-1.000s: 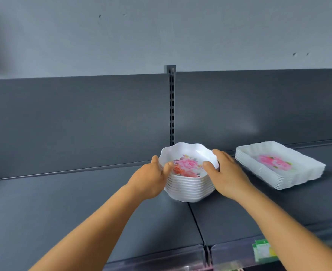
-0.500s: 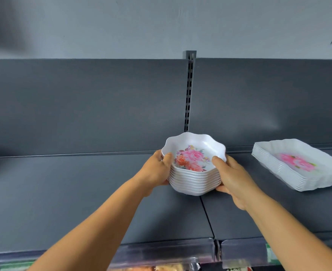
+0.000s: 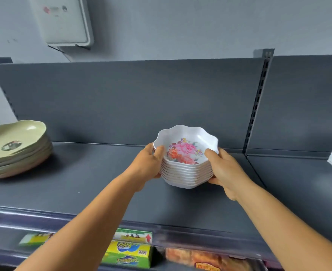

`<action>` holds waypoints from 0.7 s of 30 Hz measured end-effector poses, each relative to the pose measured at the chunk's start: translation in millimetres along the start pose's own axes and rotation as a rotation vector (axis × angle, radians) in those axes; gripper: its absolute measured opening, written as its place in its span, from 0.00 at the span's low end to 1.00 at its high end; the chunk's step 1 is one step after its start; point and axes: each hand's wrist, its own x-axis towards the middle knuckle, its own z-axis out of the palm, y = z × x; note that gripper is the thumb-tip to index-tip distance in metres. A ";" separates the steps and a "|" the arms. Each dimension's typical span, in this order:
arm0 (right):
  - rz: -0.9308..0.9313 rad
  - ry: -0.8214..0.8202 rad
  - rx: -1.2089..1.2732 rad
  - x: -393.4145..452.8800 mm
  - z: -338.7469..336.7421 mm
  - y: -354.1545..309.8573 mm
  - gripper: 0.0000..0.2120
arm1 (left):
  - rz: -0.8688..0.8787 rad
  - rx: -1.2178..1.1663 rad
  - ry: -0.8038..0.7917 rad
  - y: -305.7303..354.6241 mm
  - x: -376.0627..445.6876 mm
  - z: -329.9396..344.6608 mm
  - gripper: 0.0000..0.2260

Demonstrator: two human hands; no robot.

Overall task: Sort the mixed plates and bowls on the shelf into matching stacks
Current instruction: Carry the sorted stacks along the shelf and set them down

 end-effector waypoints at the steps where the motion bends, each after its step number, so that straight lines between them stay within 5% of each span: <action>1: -0.001 -0.014 0.003 -0.2 15.3 -1.6 0.14 | -0.007 0.001 0.018 -3.7 -1.7 -15.0 0.14; 21: 0.061 -0.208 0.024 -8.1 247.4 -19.6 0.16 | -0.087 -0.046 0.168 -70.7 -7.1 -230.9 0.16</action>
